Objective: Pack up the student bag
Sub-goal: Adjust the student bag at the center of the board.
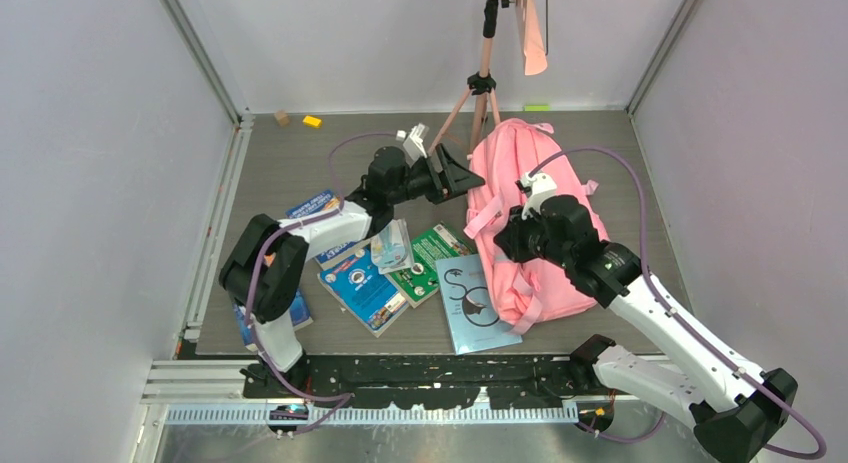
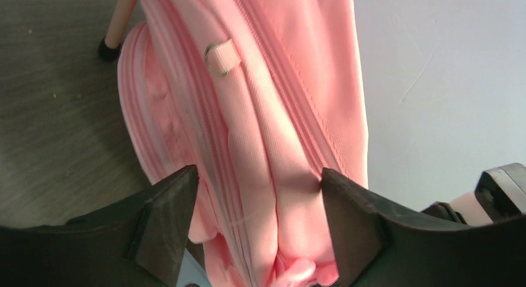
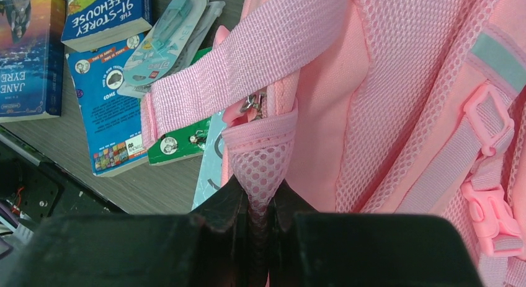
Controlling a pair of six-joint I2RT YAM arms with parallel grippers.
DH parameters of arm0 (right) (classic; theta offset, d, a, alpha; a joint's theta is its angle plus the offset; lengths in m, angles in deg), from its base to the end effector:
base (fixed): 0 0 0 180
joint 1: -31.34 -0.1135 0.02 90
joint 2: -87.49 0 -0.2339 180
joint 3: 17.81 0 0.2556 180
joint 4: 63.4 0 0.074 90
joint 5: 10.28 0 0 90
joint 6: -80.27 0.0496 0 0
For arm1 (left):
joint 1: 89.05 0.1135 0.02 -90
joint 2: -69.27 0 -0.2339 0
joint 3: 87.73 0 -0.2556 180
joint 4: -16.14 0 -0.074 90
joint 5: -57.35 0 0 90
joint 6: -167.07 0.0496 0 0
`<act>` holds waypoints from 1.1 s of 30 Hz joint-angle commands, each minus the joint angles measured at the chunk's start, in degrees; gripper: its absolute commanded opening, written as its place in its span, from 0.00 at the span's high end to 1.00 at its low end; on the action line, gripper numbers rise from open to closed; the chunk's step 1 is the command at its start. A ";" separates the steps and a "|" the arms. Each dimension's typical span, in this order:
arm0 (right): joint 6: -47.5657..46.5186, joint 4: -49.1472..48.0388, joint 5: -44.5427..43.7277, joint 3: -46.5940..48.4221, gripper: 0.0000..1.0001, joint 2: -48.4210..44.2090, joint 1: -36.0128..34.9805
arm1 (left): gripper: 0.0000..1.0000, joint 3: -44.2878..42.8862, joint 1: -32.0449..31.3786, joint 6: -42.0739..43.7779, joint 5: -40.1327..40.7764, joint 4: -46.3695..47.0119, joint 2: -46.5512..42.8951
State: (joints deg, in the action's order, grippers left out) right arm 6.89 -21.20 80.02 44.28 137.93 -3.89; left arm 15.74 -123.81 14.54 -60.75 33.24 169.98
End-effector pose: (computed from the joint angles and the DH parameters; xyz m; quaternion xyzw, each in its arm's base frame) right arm 0.1859 0.1316 0.2826 -0.1417 0.8568 0.2188 0.4449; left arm 0.3264 -0.2549 0.2241 -0.0184 0.7443 -0.6023 0.2878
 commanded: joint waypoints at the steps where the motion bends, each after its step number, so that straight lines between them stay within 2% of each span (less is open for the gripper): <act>1: -0.51 -5.32 3.36 1.70 1.00 -0.35 -1.66 | 0.36 -4.95 -0.13 2.59 -0.85 0.90 2.40; 5: -0.54 -5.28 2.66 1.88 1.00 -0.54 -2.09 | 0.69 -6.24 -0.13 4.15 -1.56 -1.23 3.35; 6: -0.49 -5.27 2.14 1.97 1.00 -0.59 -2.19 | 0.87 -6.15 -0.12 4.59 -1.81 -1.36 3.23; 7: -0.46 -5.26 1.71 2.00 1.00 -0.59 -2.25 | 0.99 -5.96 -0.08 5.21 -2.05 -1.71 2.79; 12: 1.77 -2.89 -12.25 4.15 0.99 0.27 -2.31 | 1.00 -0.94 -1.81 12.00 -2.01 -2.71 -3.27; 14: 3.12 -2.08 -16.81 5.05 0.82 0.27 -2.31 | 1.00 2.35 -2.74 14.24 -1.02 -2.77 -6.43; 15: 3.62 -1.84 -18.55 5.38 0.69 -0.01 -2.31 | 1.00 3.79 -3.33 15.23 -0.50 -2.69 -7.72; 16: 4.72 -1.78 -19.14 6.01 0.61 -0.17 -2.31 | 1.00 5.48 -4.10 16.24 0.34 -2.50 -9.09; 17: 5.26 -1.85 -20.28 6.73 0.47 -0.58 -2.31 | 1.00 7.09 -4.98 17.56 1.39 -2.39 -10.50; 19: 6.92 -1.98 -20.94 7.89 0.31 -1.13 -2.31 | 1.00 10.31 -6.79 20.70 3.85 -2.45 -13.73; 23: 9.09 -3.63 -21.28 10.01 0.15 -1.56 -2.31 | 1.00 14.89 -9.59 24.26 10.05 -3.08 -18.62; 28: 12.32 -3.84 -22.84 14.43 0.11 2.65 -2.31 | 1.00 19.20 -13.12 26.59 17.19 -4.68 -23.23; 33: 13.51 -7.51 -11.98 18.69 0.09 5.81 -2.31 | 1.00 19.37 -13.31 24.10 19.30 -8.21 -24.02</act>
State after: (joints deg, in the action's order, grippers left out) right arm 15.31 -8.98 69.83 55.50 141.91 -7.78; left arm 34.29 -134.30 37.04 -38.19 28.15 148.60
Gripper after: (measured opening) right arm 0.899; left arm 0.042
